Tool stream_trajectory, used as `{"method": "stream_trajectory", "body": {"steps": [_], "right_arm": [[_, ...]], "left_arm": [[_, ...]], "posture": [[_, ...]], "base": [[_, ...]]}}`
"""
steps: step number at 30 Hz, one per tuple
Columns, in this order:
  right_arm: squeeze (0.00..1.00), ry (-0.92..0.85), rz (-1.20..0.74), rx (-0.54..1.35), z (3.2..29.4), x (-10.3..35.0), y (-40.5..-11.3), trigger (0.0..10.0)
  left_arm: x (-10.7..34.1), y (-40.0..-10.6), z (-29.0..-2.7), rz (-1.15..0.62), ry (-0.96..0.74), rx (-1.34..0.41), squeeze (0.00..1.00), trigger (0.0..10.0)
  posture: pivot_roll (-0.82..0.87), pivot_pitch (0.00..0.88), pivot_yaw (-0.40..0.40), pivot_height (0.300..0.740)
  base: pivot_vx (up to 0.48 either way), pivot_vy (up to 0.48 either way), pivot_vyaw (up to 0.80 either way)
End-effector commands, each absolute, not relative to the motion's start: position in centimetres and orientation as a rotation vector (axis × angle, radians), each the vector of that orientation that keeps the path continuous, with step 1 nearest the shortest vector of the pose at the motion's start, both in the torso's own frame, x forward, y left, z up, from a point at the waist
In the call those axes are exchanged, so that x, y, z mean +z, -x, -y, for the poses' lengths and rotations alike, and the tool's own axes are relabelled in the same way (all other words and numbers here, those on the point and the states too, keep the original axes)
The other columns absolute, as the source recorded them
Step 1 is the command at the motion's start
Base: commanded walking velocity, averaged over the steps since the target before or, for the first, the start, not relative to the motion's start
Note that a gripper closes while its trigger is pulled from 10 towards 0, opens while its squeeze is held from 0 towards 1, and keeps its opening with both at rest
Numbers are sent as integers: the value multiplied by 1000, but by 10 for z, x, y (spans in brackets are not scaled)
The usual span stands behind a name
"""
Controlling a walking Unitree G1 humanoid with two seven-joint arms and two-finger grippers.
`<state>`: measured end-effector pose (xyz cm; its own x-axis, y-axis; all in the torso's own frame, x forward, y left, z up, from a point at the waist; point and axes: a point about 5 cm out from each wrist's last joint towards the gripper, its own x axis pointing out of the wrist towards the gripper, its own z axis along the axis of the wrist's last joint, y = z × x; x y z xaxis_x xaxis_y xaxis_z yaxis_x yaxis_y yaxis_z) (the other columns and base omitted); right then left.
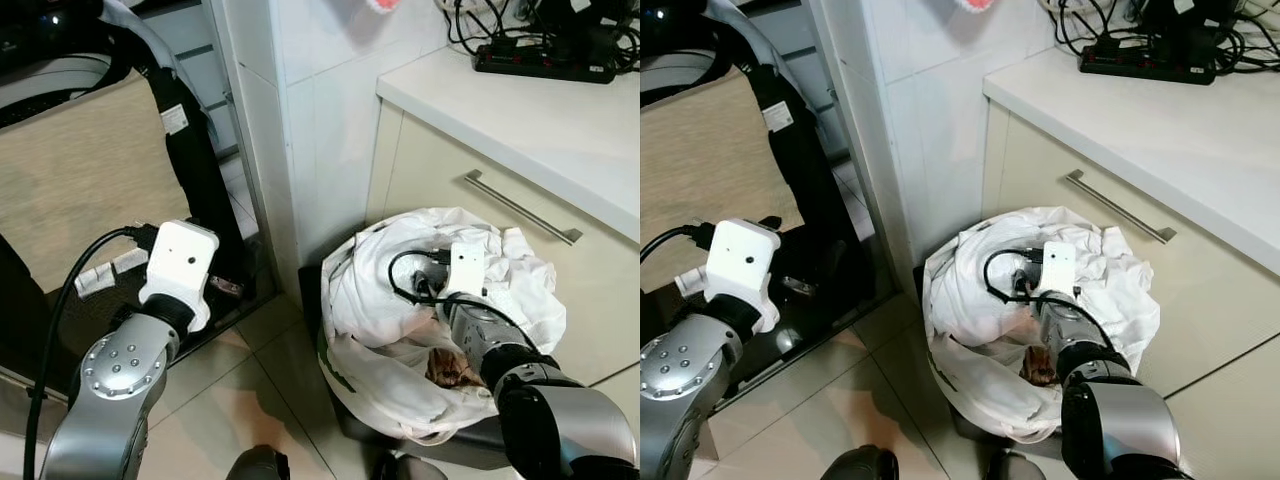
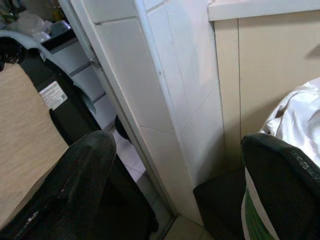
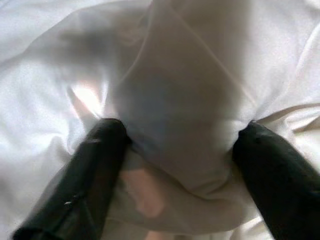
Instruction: Clothes washing
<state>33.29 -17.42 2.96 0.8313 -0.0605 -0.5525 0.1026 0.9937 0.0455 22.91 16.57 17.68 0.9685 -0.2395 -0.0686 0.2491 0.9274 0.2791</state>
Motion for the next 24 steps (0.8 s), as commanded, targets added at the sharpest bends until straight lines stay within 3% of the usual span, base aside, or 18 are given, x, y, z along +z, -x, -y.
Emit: {"method": "stream_trajectory", "body": {"steps": [1, 10, 12, 24], "right_arm": [[0, -110, -621, -70, 165, 25, -331, 0], [0, -155, -545, 10, 145, 42, -344, 0], [78, -137, -544, 17, 145, 43, -345, 0], [27, -118, -476, 126, 134, 46, -345, 0]], "left_arm": [[177, -225, -164, -48, -302, -266, 0, 10000], [175, -231, -158, -51, -281, -266, 0, 10000], [174, -236, -154, -46, -272, -276, 0, 10000], [169, -258, -138, -9, -225, -300, 0, 10000]], "posture": [[248, 202, 51, 740], [192, 173, 34, 740], [171, 161, 33, 740], [65, 83, 7, 740]], "base": [[0, 0, 0], [0, 0, 0], [0, 0, 0], [0, 0, 0]]}}
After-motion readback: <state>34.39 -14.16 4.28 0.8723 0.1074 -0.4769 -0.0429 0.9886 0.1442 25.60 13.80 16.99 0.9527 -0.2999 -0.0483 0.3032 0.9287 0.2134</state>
